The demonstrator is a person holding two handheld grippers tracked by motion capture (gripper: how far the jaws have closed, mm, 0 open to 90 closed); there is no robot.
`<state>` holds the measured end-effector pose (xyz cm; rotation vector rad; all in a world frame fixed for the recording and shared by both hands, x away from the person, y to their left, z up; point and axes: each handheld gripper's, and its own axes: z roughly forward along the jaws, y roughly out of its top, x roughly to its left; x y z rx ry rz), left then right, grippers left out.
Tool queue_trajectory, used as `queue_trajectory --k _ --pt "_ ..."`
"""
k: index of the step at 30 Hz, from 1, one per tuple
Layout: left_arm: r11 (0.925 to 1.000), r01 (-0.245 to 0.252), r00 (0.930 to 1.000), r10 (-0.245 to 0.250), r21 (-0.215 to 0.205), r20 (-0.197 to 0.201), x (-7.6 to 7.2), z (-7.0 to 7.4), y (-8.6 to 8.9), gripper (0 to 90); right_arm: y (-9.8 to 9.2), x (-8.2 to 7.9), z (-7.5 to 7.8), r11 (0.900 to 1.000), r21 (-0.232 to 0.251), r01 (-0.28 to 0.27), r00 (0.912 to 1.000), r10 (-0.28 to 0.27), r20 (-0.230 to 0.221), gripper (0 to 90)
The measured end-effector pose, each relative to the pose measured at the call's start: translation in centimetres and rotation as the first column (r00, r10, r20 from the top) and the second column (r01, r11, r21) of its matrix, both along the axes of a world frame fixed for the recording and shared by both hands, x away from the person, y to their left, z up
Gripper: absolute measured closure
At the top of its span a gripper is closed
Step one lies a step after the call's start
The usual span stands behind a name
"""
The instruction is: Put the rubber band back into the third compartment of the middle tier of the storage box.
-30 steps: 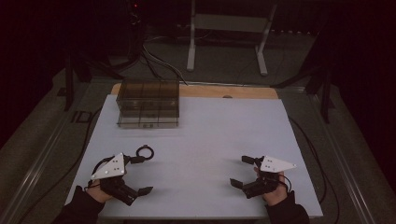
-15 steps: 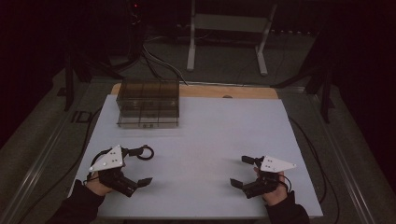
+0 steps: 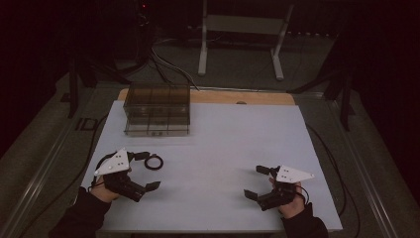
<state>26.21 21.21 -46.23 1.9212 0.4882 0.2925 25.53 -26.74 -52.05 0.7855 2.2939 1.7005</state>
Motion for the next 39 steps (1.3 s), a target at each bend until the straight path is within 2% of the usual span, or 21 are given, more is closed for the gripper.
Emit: queue_trajectory --k 12,21,22,24,29,30,32,34,35,39 --pt "0.9983 -0.056 0.9983 0.056 0.015 -0.015 1.2 -0.4 0.7 0.3 0.0 0.0 0.0 1.0 -0.002 0.002 1.0 -0.002 0.001 0.0" --pt "0.993 -0.114 0.9922 0.116 0.03 -0.048 2.4 -1.3 1.2 0.3 0.0 0.0 0.0 1.0 -0.001 0.001 1.0 -0.001 0.002 0.0" --pt "0.9905 -0.133 0.9893 0.135 0.035 -0.057 2.8 -1.6 1.4 0.3 0.0 0.0 0.1 1.0 -0.001 0.002 1.0 -0.002 0.004 0.0" --pt "0.9905 -0.133 0.9893 0.135 0.035 -0.057 2.8 -1.6 1.4 0.3 -0.1 0.0 0.1 1.0 0.001 0.003 1.0 -0.003 0.005 0.0" --pt "0.9773 -0.206 0.9751 0.209 0.05 -0.073 3.7 -2.1 1.9 0.4 -0.1 0.0 0.1 1.0 0.003 0.005 1.0 -0.005 0.004 0.0" --pt "0.9719 -0.23 0.9693 0.233 0.05 -0.078 4.0 -2.3 2.1 0.4 -0.1 0.0 0.1 1.0 0.004 0.005 1.0 -0.005 0.003 0.0" --pt "0.9703 -0.236 0.9678 0.239 0.055 -0.078 4.1 -2.4 2.2 1.1 -0.1 0.0 0.1 1.0 0.002 0.005 1.0 -0.005 0.004 0.0" --pt "0.9676 -0.244 0.9647 0.249 0.063 -0.085 4.4 -2.7 2.2 1.1 -0.1 0.0 0.1 1.0 0.003 0.006 1.0 -0.006 0.004 0.0" --pt "0.964 -0.256 0.9605 0.262 0.072 -0.094 4.6 -3.0 2.2 1.1 -0.1 0.0 0.1 1.0 0.004 0.007 1.0 -0.007 0.003 0.0" --pt "0.9601 -0.265 0.9558 0.274 0.09 -0.107 5.0 -3.5 2.0 1.1 -0.1 0.0 0.1 1.0 0.003 0.007 1.0 -0.007 0.003 0.0"
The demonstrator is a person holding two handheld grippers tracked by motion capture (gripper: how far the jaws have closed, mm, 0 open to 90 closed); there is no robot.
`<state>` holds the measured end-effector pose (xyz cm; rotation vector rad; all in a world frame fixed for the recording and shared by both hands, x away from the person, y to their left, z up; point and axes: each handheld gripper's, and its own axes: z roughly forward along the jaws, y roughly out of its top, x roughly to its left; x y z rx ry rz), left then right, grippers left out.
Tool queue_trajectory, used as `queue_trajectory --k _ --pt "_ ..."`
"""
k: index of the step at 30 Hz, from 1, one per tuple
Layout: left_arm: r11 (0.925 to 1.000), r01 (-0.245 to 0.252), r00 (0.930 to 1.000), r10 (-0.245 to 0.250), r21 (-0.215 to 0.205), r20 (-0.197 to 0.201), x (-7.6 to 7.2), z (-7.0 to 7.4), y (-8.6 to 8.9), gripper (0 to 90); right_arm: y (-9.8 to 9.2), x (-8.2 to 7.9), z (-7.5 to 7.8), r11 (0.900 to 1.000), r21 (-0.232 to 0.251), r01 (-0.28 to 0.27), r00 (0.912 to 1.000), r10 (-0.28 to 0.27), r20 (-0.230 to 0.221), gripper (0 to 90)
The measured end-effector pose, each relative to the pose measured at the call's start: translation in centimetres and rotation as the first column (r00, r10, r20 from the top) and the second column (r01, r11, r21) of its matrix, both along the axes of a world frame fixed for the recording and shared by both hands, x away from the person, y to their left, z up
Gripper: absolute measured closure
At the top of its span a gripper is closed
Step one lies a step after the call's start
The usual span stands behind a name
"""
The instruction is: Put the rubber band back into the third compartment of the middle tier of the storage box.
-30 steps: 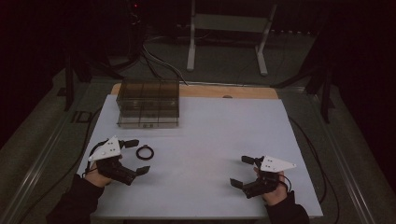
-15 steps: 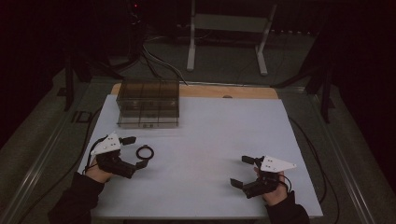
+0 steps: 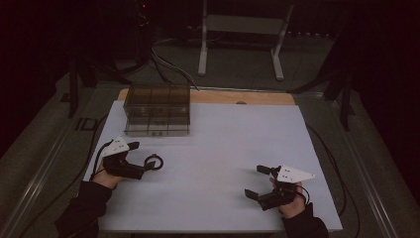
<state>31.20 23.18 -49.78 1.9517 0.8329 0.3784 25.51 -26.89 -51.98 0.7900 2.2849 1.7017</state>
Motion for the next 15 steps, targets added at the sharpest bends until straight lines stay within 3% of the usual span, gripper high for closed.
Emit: queue_trajectory --k 11,15 --pt "0.9986 -0.032 0.9989 0.034 0.041 -0.034 1.0 -1.5 -0.2 3.9 -0.1 0.0 0.0 1.0 0.003 0.0 1.0 0.0 0.002 0.0" --pt "0.9976 -0.047 0.9958 0.05 0.051 -0.076 1.4 -1.9 -0.1 4.2 -0.1 0.0 0.0 1.0 0.005 0.0 1.0 0.0 -0.002 0.0"
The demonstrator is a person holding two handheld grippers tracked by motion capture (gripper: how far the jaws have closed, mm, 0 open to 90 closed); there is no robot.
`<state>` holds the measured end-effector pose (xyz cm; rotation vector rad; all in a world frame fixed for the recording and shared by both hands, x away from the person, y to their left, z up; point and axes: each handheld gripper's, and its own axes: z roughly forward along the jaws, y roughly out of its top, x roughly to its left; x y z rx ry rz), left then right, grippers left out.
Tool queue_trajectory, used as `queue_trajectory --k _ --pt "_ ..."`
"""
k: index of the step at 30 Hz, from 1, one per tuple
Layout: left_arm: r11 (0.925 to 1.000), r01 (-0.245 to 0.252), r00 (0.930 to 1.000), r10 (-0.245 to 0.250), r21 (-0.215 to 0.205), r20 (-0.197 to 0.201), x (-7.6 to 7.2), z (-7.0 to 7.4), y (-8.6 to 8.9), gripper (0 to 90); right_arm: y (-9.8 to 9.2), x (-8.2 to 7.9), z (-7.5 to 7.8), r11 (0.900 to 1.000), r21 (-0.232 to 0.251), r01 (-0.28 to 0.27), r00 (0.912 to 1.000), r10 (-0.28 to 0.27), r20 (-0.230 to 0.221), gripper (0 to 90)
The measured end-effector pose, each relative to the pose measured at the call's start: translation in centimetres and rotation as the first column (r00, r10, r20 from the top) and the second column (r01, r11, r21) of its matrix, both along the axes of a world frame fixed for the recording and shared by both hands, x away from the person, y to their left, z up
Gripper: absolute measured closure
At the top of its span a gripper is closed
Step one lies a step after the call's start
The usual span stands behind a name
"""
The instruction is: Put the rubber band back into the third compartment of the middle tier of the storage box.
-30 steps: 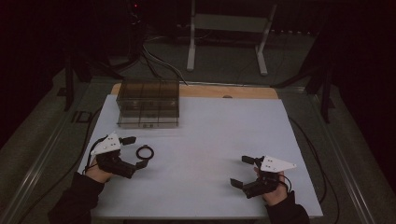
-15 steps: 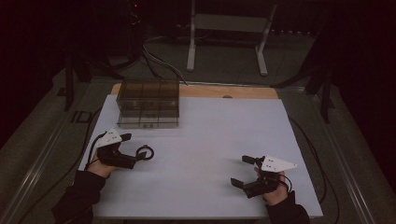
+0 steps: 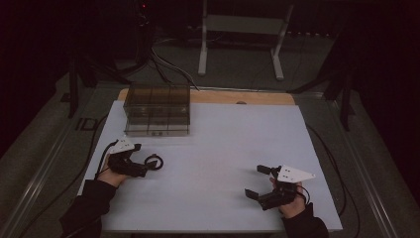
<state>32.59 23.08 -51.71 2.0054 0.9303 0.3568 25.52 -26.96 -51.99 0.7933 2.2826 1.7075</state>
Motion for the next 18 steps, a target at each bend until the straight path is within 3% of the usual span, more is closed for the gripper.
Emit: queue_trajectory --k 4,9,12,16,18 --pt "0.9993 -0.02 0.9987 0.022 0.03 -0.046 0.4 -0.4 0.1 6.0 0.0 0.0 0.0 1.0 0.002 0.0 1.0 0.0 0.001 0.0" --pt "0.9947 -0.045 0.9967 0.051 0.092 -0.063 0.7 -0.9 -0.1 16.4 0.0 0.0 0.0 1.0 0.001 0.0 1.0 0.0 -0.001 0.0" --pt "0.9917 -0.032 0.9963 0.042 0.125 -0.075 0.9 -1.3 -0.3 18.2 0.0 0.0 0.0 1.0 -0.002 -0.001 1.0 0.001 0.005 0.0" --pt "0.9881 -0.033 0.9962 0.045 0.15 -0.075 1.0 -1.4 -0.6 28.7 0.0 0.0 0.0 1.0 0.0 0.0 1.0 0.0 -0.003 0.0" --pt "0.9864 -0.03 0.9961 0.043 0.161 -0.078 1.1 -1.5 -0.6 38.4 0.0 0.0 0.0 1.0 0.0 -0.001 1.0 0.001 0.002 0.0"
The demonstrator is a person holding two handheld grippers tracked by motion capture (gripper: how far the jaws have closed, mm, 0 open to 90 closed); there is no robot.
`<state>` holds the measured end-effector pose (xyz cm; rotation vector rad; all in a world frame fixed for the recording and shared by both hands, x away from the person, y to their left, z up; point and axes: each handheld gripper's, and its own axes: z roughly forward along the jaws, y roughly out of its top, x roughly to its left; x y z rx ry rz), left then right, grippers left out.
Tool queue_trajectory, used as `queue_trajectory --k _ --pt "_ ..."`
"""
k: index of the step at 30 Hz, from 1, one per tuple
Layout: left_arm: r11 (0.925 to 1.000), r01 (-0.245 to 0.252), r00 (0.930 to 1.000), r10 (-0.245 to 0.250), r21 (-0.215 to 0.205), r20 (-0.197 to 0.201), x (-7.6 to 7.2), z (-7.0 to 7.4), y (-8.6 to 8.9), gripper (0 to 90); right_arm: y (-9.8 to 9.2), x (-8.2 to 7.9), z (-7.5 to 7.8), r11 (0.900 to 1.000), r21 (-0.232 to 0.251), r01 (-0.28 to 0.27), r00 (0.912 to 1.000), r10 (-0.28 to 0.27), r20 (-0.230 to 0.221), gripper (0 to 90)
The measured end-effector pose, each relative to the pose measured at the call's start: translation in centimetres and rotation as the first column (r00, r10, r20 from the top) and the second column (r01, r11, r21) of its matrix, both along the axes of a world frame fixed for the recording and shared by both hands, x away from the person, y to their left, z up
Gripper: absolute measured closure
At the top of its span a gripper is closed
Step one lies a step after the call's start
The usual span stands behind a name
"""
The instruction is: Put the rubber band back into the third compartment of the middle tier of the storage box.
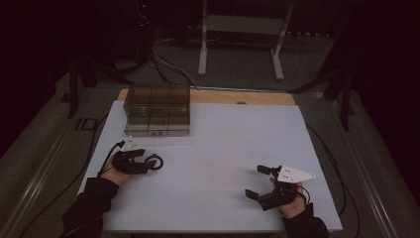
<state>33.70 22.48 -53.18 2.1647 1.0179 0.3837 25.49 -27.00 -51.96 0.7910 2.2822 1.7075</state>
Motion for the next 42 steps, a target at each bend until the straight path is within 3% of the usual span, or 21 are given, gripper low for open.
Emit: queue_trajectory --k 12,19,20,27,42 --pt "0.9997 -0.016 0.9999 0.016 0.021 -0.002 0.43 -0.38 0.25 67.6 0.0 0.04 -0.04 1.0 0.002 0.001 1.0 -0.001 -0.005 0.0" --pt "0.9995 -0.007 1.0 0.007 0.029 0.003 0.44 -0.37 0.22 74.0 0.01 0.04 -0.04 1.0 0.001 0.001 1.0 -0.001 -0.001 0.0" --pt "0.9994 -0.005 1.0 0.005 0.033 0.002 0.43 -0.35 0.14 79.6 0.02 0.02 -0.02 1.0 0.0 0.0 1.0 0.0 0.0 0.0" --pt "0.999 0.012 0.9999 -0.012 0.043 -0.01 0.49 -0.24 -0.03 86.3 0.05 0.04 -0.04 1.0 0.002 0.0 1.0 0.0 -0.001 0.0" --pt "0.9983 0.036 0.9993 -0.035 0.046 -0.012 0.28 0.47 0.1 88.8 -0.07 0.04 0.01 1.0 0.005 0.005 1.0 -0.005 0.003 0.0"
